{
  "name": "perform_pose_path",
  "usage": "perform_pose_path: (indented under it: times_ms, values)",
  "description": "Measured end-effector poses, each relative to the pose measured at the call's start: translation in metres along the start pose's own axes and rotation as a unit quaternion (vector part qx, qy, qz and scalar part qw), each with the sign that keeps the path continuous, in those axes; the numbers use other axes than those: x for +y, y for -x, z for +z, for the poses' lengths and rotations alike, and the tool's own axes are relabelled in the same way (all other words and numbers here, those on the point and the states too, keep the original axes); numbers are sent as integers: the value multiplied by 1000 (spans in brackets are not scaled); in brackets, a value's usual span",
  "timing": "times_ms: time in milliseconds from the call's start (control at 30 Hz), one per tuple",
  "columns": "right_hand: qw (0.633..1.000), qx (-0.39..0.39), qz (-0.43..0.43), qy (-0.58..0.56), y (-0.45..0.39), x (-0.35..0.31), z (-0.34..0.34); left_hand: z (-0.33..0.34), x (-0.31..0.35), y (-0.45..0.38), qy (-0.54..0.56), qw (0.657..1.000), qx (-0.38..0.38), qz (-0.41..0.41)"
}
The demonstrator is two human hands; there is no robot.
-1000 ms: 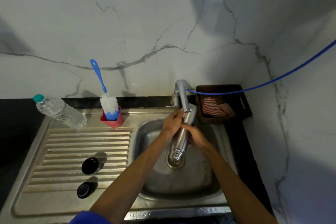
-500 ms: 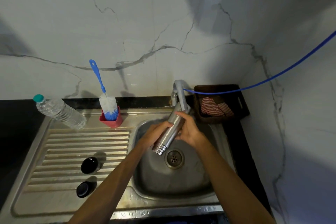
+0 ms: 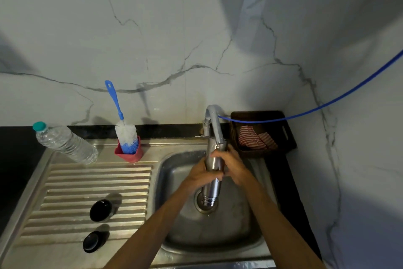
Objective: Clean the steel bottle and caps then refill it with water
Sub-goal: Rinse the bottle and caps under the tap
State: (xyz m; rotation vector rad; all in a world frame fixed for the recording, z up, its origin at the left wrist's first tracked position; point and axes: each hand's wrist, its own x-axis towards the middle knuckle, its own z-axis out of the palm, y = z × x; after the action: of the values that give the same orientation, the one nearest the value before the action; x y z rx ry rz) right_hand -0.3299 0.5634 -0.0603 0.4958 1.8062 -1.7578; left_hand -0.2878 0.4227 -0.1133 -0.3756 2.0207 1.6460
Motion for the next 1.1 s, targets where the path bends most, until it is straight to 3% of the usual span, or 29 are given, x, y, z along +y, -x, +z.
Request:
perform_pose_path:
  times_ms: [133, 233, 300, 367, 433, 533, 600, 700, 767, 867, 1000, 1033, 1100]
  values:
    - [976, 183, -66, 95, -8, 2, 30, 8, 21, 6, -40, 995, 86, 25]
    - [984, 125, -55, 110, -16, 1, 34, -5, 27, 0, -48, 992, 113, -13]
    - [994, 36, -43, 92, -14, 2, 19, -13, 30, 0, -76, 993, 90, -17]
    - [996, -4, -51, 70, -11, 5, 3, -14, 32, -2, -113, 992, 42, -18]
    - [993, 10, -70, 96, -2, 4, 2, -10, 31, -4, -142, 990, 12, -13]
    - [971, 113, -111, 180, 26, 7, 8, -3, 22, -2, -162, 986, 39, 27]
    - [954, 145, -153, 215, 49, 16, 3, -2, 12, 4, -198, 979, 17, 41]
    - [925, 156, -189, 291, 83, 19, -17, -12, -1, 15, -341, 937, -39, 70]
    - [906, 159, -205, 334, 109, 0, -29, -34, -11, 19, -381, 921, -32, 73]
    - [878, 146, -283, 358, 159, -55, -44, -71, -14, 29, -340, 938, 19, 67]
    - [801, 187, -412, 392, 234, -124, -50, -100, -15, 57, -330, 934, 74, 118]
    - [792, 195, -428, 388, 234, -121, -49, -102, -17, 67, -319, 935, 87, 126]
    - [815, 193, -395, 377, 217, -95, -35, -101, -16, 92, -284, 944, 88, 140]
